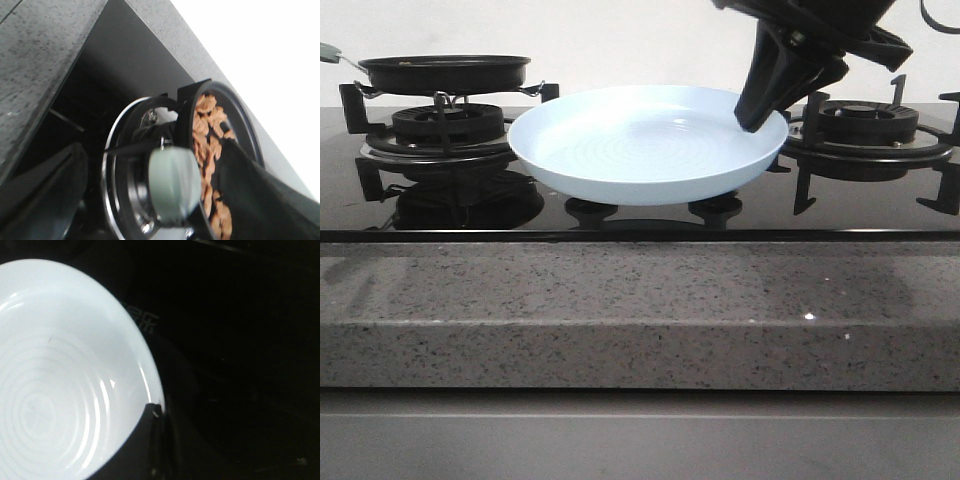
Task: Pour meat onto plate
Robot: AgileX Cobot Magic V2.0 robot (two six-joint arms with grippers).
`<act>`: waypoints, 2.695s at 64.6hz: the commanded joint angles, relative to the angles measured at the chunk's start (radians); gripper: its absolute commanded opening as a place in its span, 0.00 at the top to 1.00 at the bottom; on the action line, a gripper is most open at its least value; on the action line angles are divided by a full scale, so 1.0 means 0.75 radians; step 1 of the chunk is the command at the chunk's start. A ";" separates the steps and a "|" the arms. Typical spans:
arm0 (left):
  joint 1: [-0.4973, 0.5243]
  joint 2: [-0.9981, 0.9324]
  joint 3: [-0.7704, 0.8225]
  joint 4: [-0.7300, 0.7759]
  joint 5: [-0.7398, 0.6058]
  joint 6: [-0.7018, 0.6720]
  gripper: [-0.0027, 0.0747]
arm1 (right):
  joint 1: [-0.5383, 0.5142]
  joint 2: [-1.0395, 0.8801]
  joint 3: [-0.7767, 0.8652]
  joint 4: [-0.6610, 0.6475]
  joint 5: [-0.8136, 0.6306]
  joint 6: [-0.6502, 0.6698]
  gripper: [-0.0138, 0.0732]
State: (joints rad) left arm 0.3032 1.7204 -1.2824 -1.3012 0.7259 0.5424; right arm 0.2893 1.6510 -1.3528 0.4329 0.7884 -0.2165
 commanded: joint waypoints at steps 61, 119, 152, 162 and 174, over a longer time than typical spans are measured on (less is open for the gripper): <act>0.006 0.101 -0.140 -0.344 0.253 0.078 0.62 | 0.000 -0.069 -0.034 0.037 -0.049 -0.017 0.91; 0.023 -0.048 -0.139 -0.464 0.468 0.213 0.99 | 0.000 -0.069 -0.034 0.037 -0.050 -0.017 0.91; -0.202 -0.453 0.104 -0.360 0.359 0.402 0.99 | 0.000 -0.069 -0.034 0.037 -0.049 -0.017 0.91; -0.328 -0.526 0.154 -0.249 0.228 0.428 0.99 | 0.000 -0.069 -0.034 0.037 -0.049 -0.017 0.91; -0.494 -0.575 0.157 -0.138 0.042 0.458 0.99 | 0.000 -0.069 -0.034 0.037 -0.049 -0.017 0.91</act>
State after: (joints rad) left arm -0.0152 1.3400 -1.1330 -1.3394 0.8345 0.8718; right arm 0.2893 1.6510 -1.3528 0.4329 0.7884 -0.2188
